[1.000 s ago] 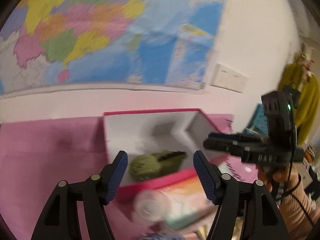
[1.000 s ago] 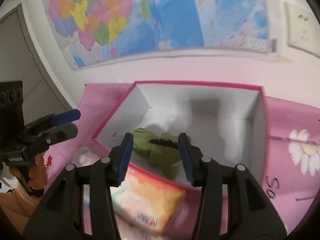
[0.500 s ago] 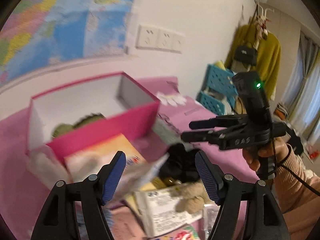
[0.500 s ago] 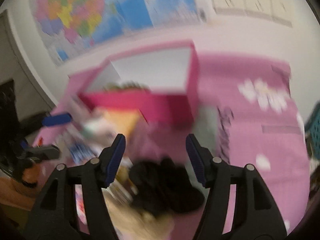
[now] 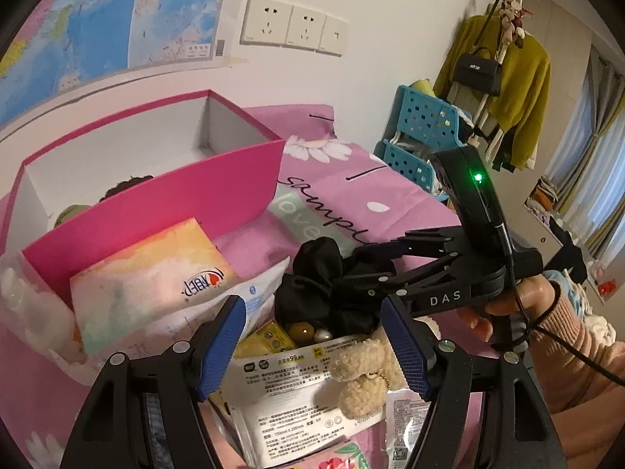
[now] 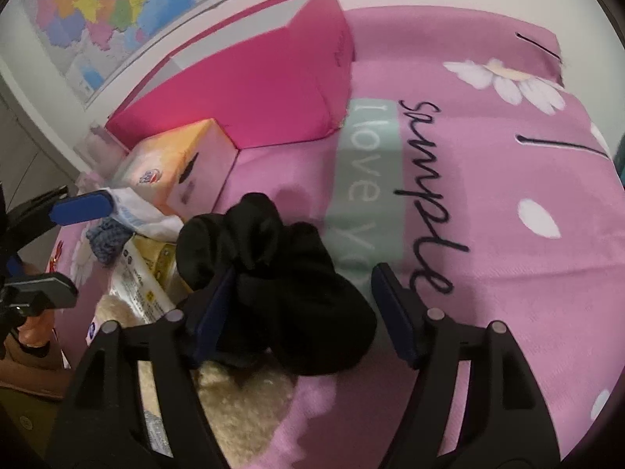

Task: Organize soft objects
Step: 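Grasp the black scrunchie with the right tool and lift it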

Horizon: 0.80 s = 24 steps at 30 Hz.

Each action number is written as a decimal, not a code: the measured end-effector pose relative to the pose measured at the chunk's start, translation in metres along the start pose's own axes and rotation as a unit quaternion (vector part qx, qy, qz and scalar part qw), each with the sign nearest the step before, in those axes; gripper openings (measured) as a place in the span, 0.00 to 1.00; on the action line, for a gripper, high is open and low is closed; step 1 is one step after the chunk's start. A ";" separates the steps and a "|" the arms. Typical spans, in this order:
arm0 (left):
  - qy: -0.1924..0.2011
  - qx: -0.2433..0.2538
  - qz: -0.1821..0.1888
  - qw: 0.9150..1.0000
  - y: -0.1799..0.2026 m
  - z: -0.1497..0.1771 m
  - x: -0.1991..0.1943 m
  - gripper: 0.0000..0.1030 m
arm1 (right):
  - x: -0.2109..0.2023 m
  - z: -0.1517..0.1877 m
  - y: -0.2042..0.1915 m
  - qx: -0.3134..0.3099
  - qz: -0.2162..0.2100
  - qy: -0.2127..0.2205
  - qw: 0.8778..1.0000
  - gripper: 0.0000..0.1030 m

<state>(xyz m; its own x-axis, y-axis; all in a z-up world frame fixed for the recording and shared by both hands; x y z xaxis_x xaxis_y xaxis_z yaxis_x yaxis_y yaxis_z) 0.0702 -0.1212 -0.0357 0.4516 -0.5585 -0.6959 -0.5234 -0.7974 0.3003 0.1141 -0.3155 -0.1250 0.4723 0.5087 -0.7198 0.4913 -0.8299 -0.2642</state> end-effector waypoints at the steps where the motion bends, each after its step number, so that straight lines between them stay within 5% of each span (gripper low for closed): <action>1: -0.002 0.000 -0.001 1.000 0.001 -0.001 0.002 0.71 | 0.001 0.000 0.000 -0.001 -0.002 -0.002 1.000 0.51; 4: -0.007 0.001 0.001 1.000 0.001 0.000 0.006 0.71 | -0.001 0.001 -0.001 -0.009 -0.001 0.000 1.000 0.29; 7: -0.013 0.001 0.004 1.000 0.002 0.000 0.010 0.71 | -0.010 -0.001 -0.008 -0.017 0.003 0.015 1.000 0.18; 24: 0.003 -0.008 0.037 0.999 0.004 -0.016 0.009 0.70 | -0.084 -0.050 -0.059 -0.059 -0.031 0.152 0.986 0.14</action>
<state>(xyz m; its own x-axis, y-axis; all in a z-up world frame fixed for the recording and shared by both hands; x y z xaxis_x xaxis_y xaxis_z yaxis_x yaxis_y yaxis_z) 0.0836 -0.1331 -0.0300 0.4171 -0.6172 -0.6671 -0.5440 -0.7576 0.3607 0.0825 -0.2978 -0.0171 0.6272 0.6185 -0.4734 0.6002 -0.7712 -0.2123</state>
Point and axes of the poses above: each gripper's, at about its wrist camera, not at the fingertips, and x roughly the way its jaws point, y to its right, z to its underside, the point moved 1 cm from there along x, roughly the way its jaws point, and after that the axes turned 6 degrees about -x, right-handed, at the moved point
